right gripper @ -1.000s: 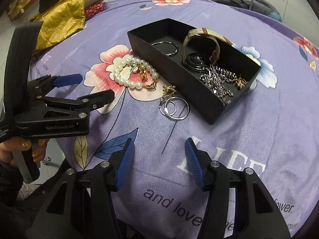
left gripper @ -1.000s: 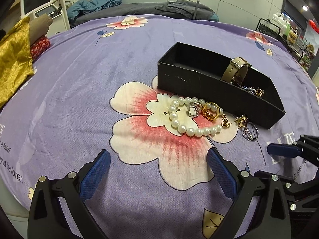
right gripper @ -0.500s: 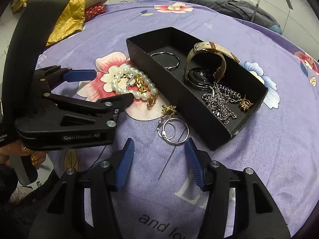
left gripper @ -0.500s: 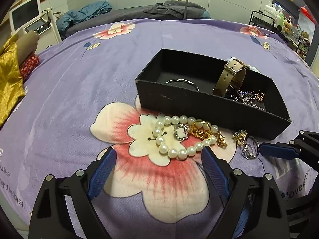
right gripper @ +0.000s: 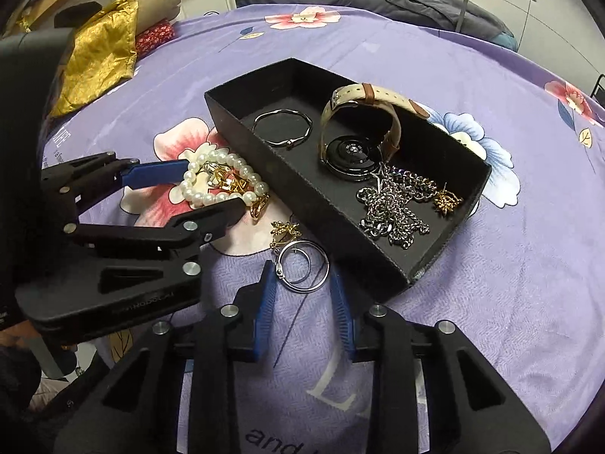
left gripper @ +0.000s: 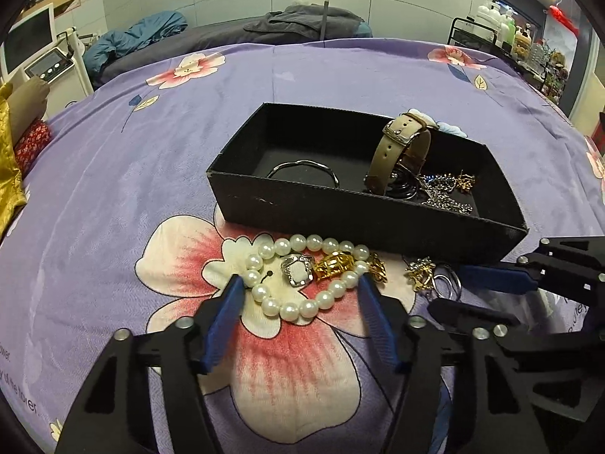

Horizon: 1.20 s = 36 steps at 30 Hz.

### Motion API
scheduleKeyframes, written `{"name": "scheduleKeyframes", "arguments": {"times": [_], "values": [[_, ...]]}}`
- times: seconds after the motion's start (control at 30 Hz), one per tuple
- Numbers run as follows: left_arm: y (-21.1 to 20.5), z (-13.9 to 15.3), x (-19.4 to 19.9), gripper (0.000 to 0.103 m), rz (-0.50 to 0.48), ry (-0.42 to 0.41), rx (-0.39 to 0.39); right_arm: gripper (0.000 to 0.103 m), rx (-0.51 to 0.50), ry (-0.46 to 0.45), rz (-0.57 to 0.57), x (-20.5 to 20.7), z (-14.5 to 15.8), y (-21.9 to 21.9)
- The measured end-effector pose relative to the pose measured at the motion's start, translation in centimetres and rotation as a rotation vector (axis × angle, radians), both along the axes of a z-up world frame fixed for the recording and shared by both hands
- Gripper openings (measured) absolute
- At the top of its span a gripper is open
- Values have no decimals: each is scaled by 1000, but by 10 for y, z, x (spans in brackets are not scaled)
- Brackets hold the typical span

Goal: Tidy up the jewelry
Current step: 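Grasp the silver hoop earrings with the right tool while the left tool grasps the pearl bracelet, then carry the pearl bracelet into the box with the left tool while the right tool drops the hoops in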

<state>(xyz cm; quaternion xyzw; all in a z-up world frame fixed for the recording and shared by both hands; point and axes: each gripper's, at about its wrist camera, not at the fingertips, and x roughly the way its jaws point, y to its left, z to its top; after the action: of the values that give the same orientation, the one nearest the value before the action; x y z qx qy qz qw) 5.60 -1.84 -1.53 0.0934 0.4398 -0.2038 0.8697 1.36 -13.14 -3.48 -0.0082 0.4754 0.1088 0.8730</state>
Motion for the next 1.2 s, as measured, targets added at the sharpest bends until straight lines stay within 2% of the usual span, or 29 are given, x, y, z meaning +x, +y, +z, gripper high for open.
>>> {"name": "scheduleKeyframes", "arguments": {"times": [0.1,0.17,0.33,0.5,0.8,1.2], "values": [[4,1,-2,46,10,9,-25,30,-30,-14,14,-2,0,4],[8,3,-2,39,20,22,-47,30,-14,-6,4,-4,1,2],[23,7,-2,30,51,80,-133,30,20,26,-10,-9,3,-6],[29,13,-8,29,61,89,-174,30,46,42,-18,-15,8,-10],[26,42,-16,29,41,28,-199,30,82,7,-1,-22,30,-11],[19,71,-9,29,29,-39,-193,30,103,-48,-28,-17,62,-24]]}}
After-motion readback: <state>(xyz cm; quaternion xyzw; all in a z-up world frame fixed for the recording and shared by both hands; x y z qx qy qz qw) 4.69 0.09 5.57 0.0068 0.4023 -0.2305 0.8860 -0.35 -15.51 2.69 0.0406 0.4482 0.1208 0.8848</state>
